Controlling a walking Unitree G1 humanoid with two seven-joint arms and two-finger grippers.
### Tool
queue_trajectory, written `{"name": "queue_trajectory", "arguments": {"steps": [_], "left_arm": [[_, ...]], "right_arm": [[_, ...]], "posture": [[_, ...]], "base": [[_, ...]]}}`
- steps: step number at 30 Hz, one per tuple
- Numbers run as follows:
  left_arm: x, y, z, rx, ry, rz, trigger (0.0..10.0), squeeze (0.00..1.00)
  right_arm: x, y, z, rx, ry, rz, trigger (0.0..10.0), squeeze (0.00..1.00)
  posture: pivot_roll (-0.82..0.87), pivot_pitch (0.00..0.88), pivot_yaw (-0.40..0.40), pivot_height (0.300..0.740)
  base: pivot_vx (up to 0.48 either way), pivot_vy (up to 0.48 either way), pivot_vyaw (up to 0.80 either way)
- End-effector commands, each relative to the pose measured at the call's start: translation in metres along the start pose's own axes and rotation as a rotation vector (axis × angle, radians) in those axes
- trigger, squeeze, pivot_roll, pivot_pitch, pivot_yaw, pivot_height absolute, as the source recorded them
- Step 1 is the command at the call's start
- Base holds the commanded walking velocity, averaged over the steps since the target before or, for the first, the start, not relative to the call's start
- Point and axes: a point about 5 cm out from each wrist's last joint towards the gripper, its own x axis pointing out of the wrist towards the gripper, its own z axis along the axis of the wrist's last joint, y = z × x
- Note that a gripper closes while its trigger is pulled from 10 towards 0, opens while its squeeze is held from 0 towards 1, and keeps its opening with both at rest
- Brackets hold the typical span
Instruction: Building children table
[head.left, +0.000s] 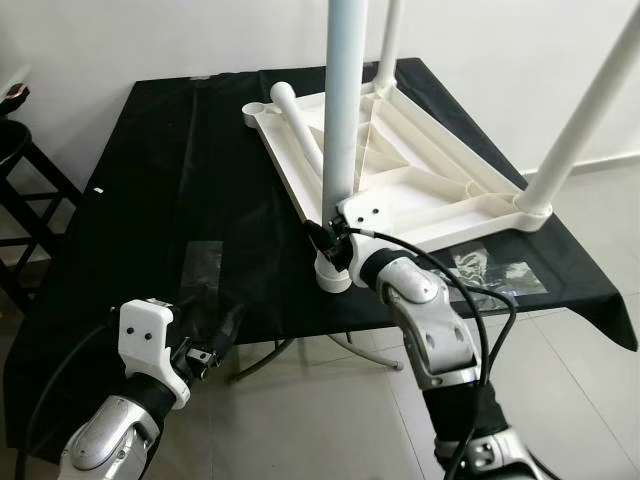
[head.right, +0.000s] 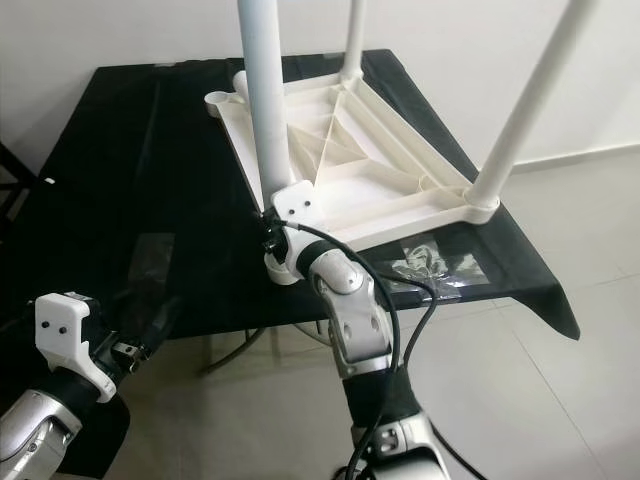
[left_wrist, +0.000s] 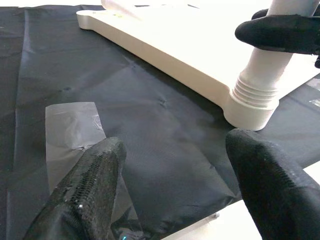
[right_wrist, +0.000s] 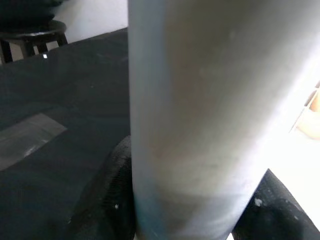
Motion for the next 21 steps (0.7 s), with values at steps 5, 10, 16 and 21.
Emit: {"name": "queue_trajectory", "arguments": {"steps": [5, 10, 16, 21], "left_arm": [[0.0, 0.0, -0.004, -0.015, 0.001, -0.003, 10.0, 0.0], [0.001, -0.003, -0.004, -0.02, -0.004, -0.01, 10.0, 0.0], [0.001, -0.007, -0.004, -0.024, -0.008, -0.013, 10.0, 0.0], [-0.002, -0.009, -0.003, -0.027, -0.008, -0.016, 10.0, 0.0]], "right_arm": [[0.006, -0.013, 0.005, 0.001, 0.042, 0.079, 10.0, 1.0], [0.013, -0.026, 0.033, -0.147, -0.109, 0.392, 10.0, 0.67], [0.016, -0.045, 0.038, -0.253, -0.104, 0.539, 10.0, 0.0], [0.017, -0.052, 0.044, -0.212, -0.108, 0.707, 1.5, 0.0]], "posture": [[0.0, 0.161, -0.007, 0.74], [0.01, 0.161, -0.01, 0.74], [0.02, 0.165, -0.013, 0.74], [0.03, 0.168, -0.014, 0.74]], "base": [[0.0, 0.0, 0.0], [0.0, 0.0, 0.0], [0.0, 0.0, 0.0], [0.0, 0.0, 0.0]]}}
